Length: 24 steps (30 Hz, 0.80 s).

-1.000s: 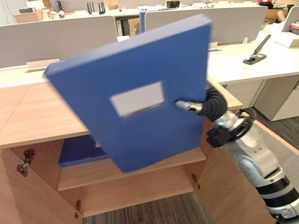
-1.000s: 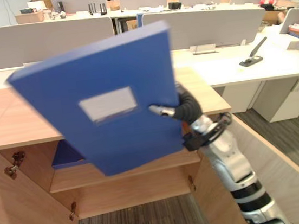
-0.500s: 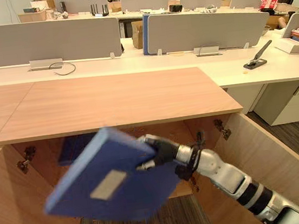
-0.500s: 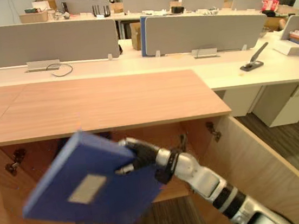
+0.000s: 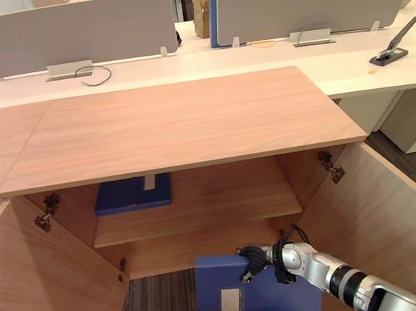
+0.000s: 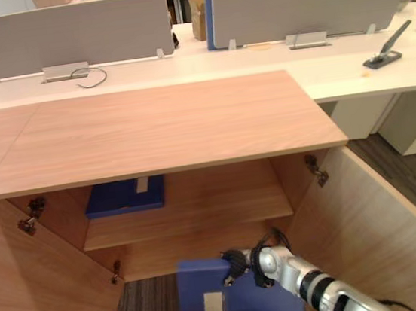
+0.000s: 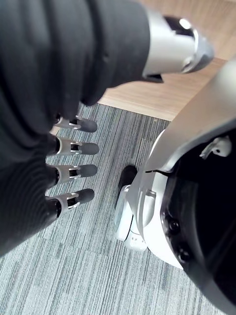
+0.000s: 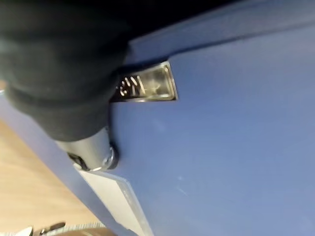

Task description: Walk over to the cabinet, pick up the folder, carry it to the office cabinet, place the folder inside the office cabinet, then close the office cabinet door

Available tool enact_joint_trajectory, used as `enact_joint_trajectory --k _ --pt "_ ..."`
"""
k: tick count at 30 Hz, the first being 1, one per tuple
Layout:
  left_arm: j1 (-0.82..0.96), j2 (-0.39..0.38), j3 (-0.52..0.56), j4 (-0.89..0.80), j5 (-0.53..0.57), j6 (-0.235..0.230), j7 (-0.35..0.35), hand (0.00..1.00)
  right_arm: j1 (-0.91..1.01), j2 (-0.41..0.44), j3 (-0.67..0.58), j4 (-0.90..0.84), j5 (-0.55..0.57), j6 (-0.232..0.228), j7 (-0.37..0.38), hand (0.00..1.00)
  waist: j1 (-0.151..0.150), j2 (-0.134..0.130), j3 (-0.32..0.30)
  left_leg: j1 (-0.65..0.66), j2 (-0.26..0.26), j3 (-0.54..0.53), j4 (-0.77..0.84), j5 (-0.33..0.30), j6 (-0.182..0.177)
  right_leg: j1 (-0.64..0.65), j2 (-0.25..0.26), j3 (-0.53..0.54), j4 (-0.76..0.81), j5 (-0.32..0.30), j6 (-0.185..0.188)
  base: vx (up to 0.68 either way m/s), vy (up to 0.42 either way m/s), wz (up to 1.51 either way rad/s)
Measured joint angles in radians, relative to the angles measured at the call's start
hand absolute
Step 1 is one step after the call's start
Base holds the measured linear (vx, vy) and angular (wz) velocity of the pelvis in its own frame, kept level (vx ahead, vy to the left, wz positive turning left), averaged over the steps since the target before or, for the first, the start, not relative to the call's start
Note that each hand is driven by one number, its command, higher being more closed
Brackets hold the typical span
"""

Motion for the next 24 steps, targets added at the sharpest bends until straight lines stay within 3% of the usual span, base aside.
enact_joint_trajectory --k 4,8,12,14,16,18,20,24 --pt "0.004 -0.006 0.0 -0.004 -0.025 0.0 0.0 0.0 0.008 0.041 -0.258 0.08 0.194 0.064 -0.099 1.0 0.006 0.011 0.009 0.011 -0.01 -0.008 0.0 -0.001 0.001 0.01 -0.008 -0.005 0.008 -0.007 0.003 0.0 0.007 0.05" --pt "0.013 -0.017 0.024 -0.005 -0.036 0.003 0.005 0.0 0.01 0.146 -0.475 0.154 0.588 0.077 -0.186 1.0 0.008 0.017 0.01 0.015 -0.014 -0.017 -0.001 -0.005 0.005 0.013 -0.011 -0.011 0.014 -0.013 0.006 -0.01 0.0 0.01" --pt "0.022 -0.028 0.065 -0.008 -0.038 0.014 0.025 0.0 0.004 0.229 -0.572 0.169 0.957 0.074 -0.222 1.0 0.032 0.019 0.017 0.013 -0.019 -0.018 0.001 -0.009 0.013 0.014 -0.016 -0.012 0.01 -0.013 0.006 0.0 0.0 0.0" --pt "0.022 -0.036 0.104 -0.025 -0.058 0.021 0.03 0.0 -0.033 0.257 -0.604 0.175 1.097 0.066 -0.233 1.0 0.042 0.019 0.055 -0.015 -0.026 -0.024 0.054 -0.03 0.022 0.013 -0.024 -0.016 0.011 -0.009 0.01 -0.01 0.01 0.09" --pt "0.004 -0.064 0.164 -0.067 -0.128 0.026 0.038 0.0 -0.115 0.275 -0.651 0.17 1.247 0.051 -0.254 1.0 0.065 0.044 0.137 -0.107 -0.028 -0.037 0.181 -0.074 0.033 -0.037 -0.033 -0.027 0.067 -0.012 0.017 -0.11 0.034 0.09" --pt "-0.021 -0.085 0.167 -0.091 -0.151 0.028 0.057 0.0 -0.179 0.281 -0.671 0.109 1.362 0.039 -0.271 1.0 0.09 0.07 0.176 -0.225 -0.023 -0.029 0.267 -0.094 0.034 -0.182 -0.046 -0.027 0.207 -0.055 0.02 -0.19 0.061 -0.07" --pt "-0.048 -0.094 0.169 -0.106 -0.158 0.028 0.075 0.0 -0.247 0.312 -0.713 0.064 1.431 0.022 -0.285 1.0 0.092 0.075 0.237 -0.293 -0.043 -0.028 0.34 -0.111 0.04 -0.282 -0.076 -0.026 0.357 -0.121 0.023 -0.17 0.026 0.12" --pt "-0.049 -0.107 0.171 -0.148 -0.192 0.028 0.084 0.0 -0.335 0.35 -0.787 0.004 1.514 0.003 -0.307 1.0 0.104 0.077 0.278 -0.415 -0.061 -0.029 0.467 -0.153 0.041 -0.419 -0.105 -0.022 0.533 -0.194 0.02 -0.2 -0.013 0.14"
